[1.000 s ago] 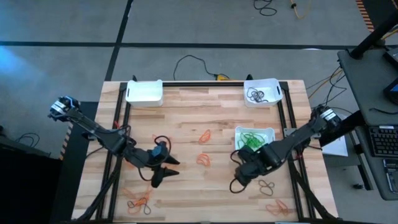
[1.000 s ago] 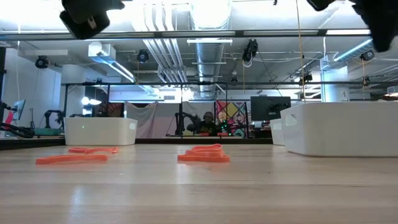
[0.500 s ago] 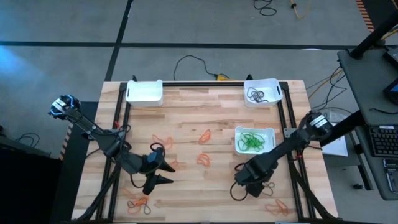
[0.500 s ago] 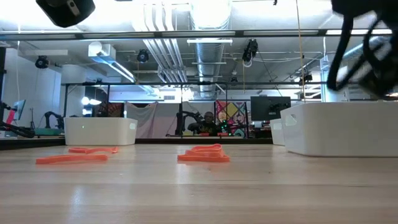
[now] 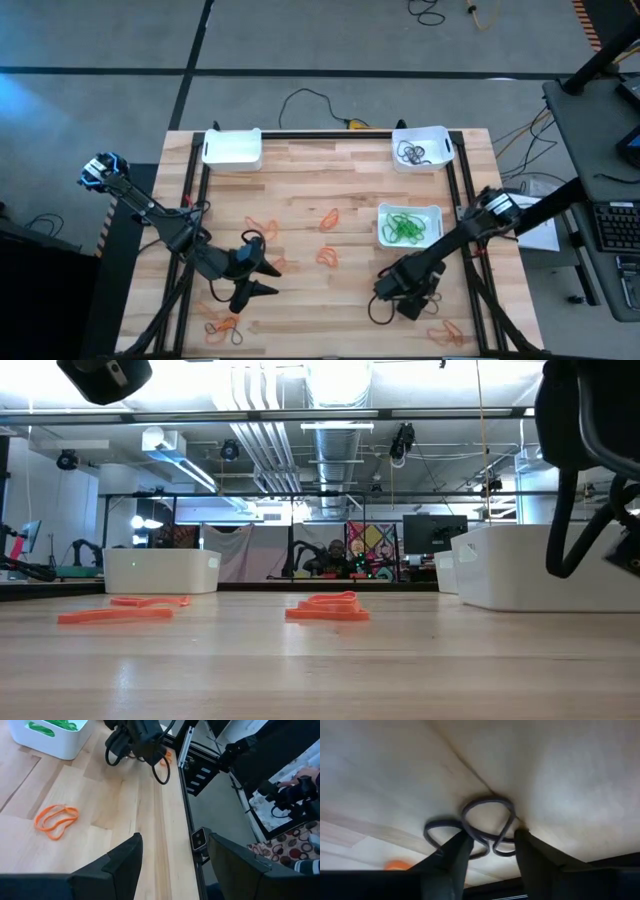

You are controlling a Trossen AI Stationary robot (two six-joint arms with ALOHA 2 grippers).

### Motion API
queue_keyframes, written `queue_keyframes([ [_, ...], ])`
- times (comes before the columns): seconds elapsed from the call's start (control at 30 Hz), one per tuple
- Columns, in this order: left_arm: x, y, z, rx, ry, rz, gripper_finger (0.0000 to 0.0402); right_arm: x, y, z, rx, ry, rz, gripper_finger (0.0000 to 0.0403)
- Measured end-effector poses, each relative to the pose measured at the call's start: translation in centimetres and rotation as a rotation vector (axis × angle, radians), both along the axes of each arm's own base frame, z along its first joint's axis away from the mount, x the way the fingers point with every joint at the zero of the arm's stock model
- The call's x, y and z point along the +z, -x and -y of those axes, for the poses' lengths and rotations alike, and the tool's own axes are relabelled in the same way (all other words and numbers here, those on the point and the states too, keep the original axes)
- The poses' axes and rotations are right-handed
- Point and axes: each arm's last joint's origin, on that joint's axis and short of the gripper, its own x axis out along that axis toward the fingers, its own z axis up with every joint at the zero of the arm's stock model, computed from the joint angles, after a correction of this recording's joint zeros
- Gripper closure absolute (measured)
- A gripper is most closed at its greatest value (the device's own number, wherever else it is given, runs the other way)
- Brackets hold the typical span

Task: Sort rubber bands into baskets
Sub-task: Put the black rubber band into the top right white bin

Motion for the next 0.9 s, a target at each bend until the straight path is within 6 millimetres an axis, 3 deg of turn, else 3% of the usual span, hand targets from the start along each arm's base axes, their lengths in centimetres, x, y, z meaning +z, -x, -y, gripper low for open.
queue_keyframes([
  [0.3,-0.1,0.1,0.0,0.001,-0.011,-0.013,0.0193,0.1,-0.2,-0.2,-0.016,-0.002,0.009,0.0383],
  [0.43,-0.1,0.1,0.0,-0.001,-0.013,-0.012,0.0193,1.0,-0.3,-0.2,-0.027,0.027,0.037,0.039],
  [0.63,-0.1,0.1,0.0,-0.006,-0.013,-0.013,0.0193,5.0,-1.6,0.0,-0.03,0.072,0.156,0.0393],
  [0.9,0.0,0.4,0.4,-0.068,0.013,-0.017,0.0193,11.8,-4.0,1.5,-0.074,0.098,0.486,0.0394],
])
